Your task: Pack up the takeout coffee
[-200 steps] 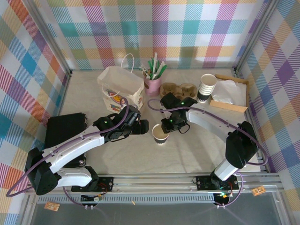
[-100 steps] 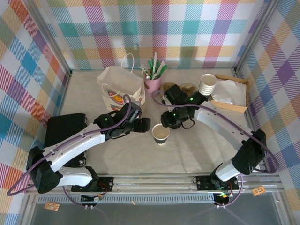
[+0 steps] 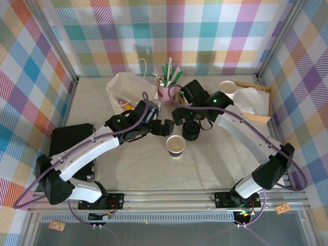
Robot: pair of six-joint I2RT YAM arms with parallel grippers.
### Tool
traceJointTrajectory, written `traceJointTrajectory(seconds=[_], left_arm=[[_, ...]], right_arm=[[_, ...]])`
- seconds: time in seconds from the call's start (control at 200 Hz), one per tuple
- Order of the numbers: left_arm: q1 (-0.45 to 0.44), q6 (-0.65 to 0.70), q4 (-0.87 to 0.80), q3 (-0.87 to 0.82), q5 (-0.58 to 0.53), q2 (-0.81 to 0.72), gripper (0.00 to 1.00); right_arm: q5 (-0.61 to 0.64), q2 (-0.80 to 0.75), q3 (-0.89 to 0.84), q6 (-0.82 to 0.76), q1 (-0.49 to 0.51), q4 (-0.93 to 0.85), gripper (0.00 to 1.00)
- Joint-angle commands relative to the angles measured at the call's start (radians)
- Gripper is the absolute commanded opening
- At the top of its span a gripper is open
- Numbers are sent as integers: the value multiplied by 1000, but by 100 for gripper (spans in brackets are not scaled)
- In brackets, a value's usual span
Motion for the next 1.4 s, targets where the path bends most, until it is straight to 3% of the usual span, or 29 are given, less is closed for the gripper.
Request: traceJointTrajectory(seconds=[0.0,0.105,0.215,0.53,0.735,1.395], left_arm=[[13,-11,-5,34,45,18,100],[19,-52,-6,45,46,39,100],[28,-105,-17,58,35,60,100],[51,-155,-6,52,78,94,97],[58,-187,-7,46,85,121,96],[67,-180,-65,54,59,105,95]], right_arm=[[-37,32,29,-33,-41,-1,99],[-114,54,21,-3,-111,-25,100],[-124,78,-3,17,-151,-40,91],[-192,170,-65,78,-186,-32,81],[-212,223,-87,83,-188,-4,87],[-235,344,-53,78,-220,1,91]])
